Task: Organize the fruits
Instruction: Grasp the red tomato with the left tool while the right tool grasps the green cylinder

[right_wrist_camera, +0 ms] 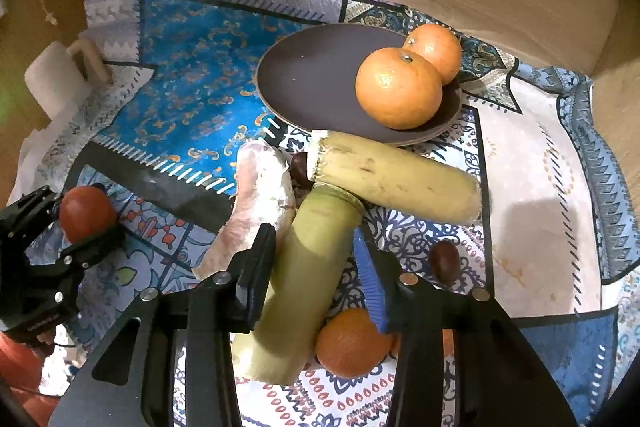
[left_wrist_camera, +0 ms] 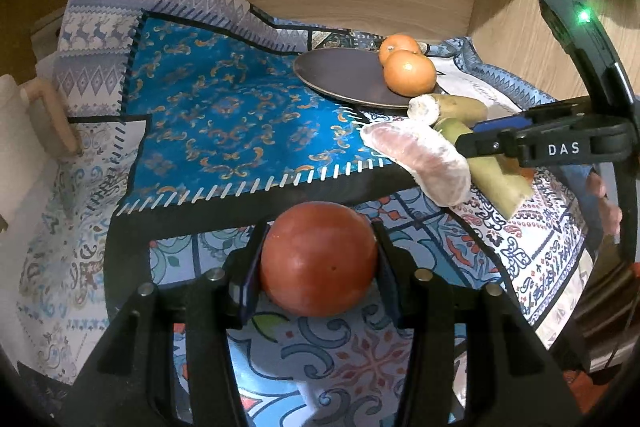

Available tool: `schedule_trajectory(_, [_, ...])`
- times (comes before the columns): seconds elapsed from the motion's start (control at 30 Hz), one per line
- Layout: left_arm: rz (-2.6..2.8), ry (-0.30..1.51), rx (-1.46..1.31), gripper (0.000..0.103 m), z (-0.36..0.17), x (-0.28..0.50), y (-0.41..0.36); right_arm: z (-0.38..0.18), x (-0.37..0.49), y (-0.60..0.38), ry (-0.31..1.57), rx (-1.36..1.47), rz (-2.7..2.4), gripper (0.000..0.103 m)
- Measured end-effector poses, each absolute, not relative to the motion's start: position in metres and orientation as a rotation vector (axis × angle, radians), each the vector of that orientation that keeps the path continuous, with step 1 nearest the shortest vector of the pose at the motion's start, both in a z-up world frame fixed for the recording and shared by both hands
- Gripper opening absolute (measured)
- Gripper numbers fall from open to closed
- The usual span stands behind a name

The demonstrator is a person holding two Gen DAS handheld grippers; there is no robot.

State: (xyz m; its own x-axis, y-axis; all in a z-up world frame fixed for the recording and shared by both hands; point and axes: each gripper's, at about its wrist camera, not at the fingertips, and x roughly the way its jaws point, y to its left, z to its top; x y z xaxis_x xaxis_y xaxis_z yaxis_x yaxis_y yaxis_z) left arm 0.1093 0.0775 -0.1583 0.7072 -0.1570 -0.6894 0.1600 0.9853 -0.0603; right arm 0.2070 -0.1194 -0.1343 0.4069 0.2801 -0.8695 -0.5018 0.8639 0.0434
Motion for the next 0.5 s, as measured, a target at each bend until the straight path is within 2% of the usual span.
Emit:
schedule_trajectory(0.33, [-0.188,0.744,-0.012,0.049,-0.158,0.116,0.081,-0.137,0.221,-0.12,1.143,-0.219,0.529,0.039])
schedule_trajectory(0.5, [-0.178,0.743,-0.017,0.049,-0.158,0.118,0.08,-0.135,0.208,-0.116,1.075,-0.25,0.5,0.037])
